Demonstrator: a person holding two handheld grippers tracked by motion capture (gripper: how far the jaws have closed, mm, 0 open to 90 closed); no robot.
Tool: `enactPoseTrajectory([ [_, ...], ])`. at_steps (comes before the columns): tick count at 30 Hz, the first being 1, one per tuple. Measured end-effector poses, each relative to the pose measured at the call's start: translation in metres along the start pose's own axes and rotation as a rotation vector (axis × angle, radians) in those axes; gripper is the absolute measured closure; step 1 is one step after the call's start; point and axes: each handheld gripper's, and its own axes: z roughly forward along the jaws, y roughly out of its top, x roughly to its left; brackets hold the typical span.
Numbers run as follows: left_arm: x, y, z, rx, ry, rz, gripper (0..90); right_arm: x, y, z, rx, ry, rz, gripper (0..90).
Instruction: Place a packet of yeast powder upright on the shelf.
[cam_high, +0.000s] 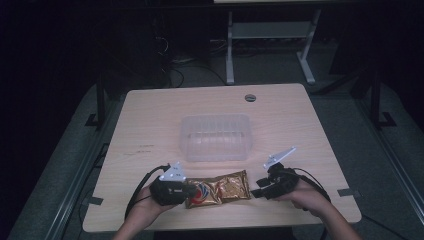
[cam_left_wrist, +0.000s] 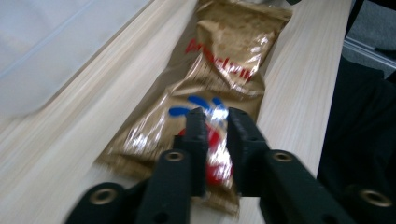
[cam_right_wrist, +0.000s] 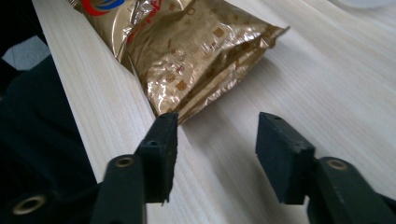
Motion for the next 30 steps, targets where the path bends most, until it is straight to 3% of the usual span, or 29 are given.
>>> enactPoseTrajectory([
  [3,-0.003,0.011,0.009,0.02,-0.004,0.027,89.3,-0.003,-0.004,-0.002,-0.014,-0.009,0.027,41.6],
  [7,-0.002,0.026,0.023,0.047,-0.019,0.055,89.5,-0.003,-0.009,-0.008,-0.042,-0.023,0.075,38.2],
  [13,-0.002,0.043,0.048,0.099,0.02,0.072,89.4,-0.002,-0.015,-0.008,-0.064,-0.027,0.1,33.7],
  [20,-0.001,0.039,0.06,0.133,0.029,0.063,89.5,-0.001,-0.012,-0.003,-0.072,-0.007,0.085,27.9],
  [23,0.002,0.036,0.064,0.118,0.022,0.038,89.5,-0.001,-0.009,0.001,-0.055,0.002,0.068,25.2],
  [30,0.003,0.034,0.068,0.148,0.024,0.053,89.7,-0.001,-0.007,0.004,-0.055,0.027,0.08,17.3],
])
